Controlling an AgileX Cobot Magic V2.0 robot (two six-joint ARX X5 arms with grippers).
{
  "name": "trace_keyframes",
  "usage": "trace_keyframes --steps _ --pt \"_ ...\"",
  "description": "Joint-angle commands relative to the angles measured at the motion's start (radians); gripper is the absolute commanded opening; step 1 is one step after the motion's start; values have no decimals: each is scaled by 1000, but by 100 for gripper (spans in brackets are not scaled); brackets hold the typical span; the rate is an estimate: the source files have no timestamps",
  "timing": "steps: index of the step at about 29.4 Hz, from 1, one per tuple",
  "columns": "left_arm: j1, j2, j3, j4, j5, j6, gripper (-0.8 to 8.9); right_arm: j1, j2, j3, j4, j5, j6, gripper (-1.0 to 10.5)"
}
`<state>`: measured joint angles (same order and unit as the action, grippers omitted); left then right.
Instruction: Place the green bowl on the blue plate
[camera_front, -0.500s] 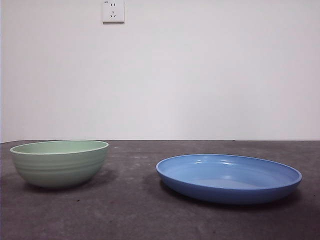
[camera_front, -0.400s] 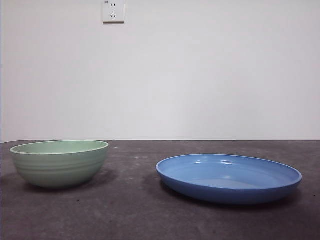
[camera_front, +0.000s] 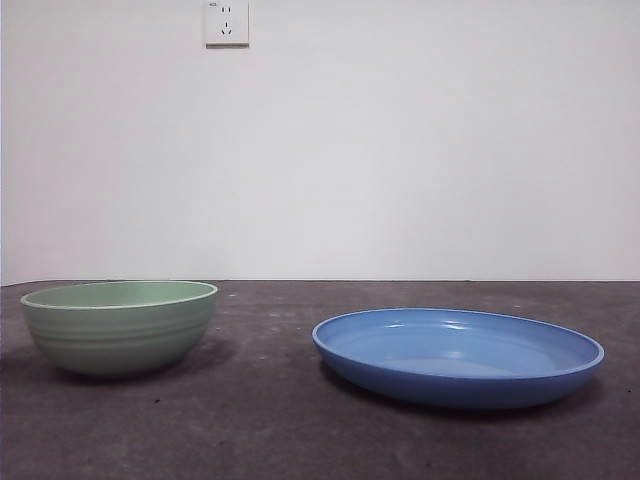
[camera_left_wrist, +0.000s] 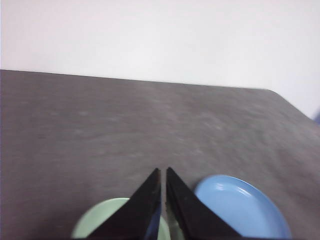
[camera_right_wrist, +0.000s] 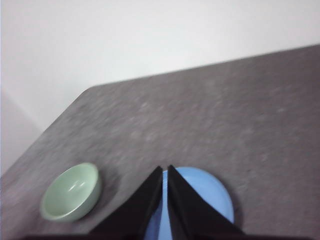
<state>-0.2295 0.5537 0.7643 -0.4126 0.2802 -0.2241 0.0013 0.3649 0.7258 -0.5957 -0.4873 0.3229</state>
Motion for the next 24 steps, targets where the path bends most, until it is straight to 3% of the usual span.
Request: trace_keyframes --steps 1,10,15,24 --pt "-38 50 73 -37 34 -5 17 4 47 69 -52 -49 -53 12" --pt "-170 156 181 -143 165 -2 17 165 129 172 -180 -71 -161 12" --pt "-215 158 181 -180 174 -1 19 216 130 172 -245 -70 -253 12" --pt "-218 159 181 -309 174 10 29 218 130 172 -245 -71 -252 14"
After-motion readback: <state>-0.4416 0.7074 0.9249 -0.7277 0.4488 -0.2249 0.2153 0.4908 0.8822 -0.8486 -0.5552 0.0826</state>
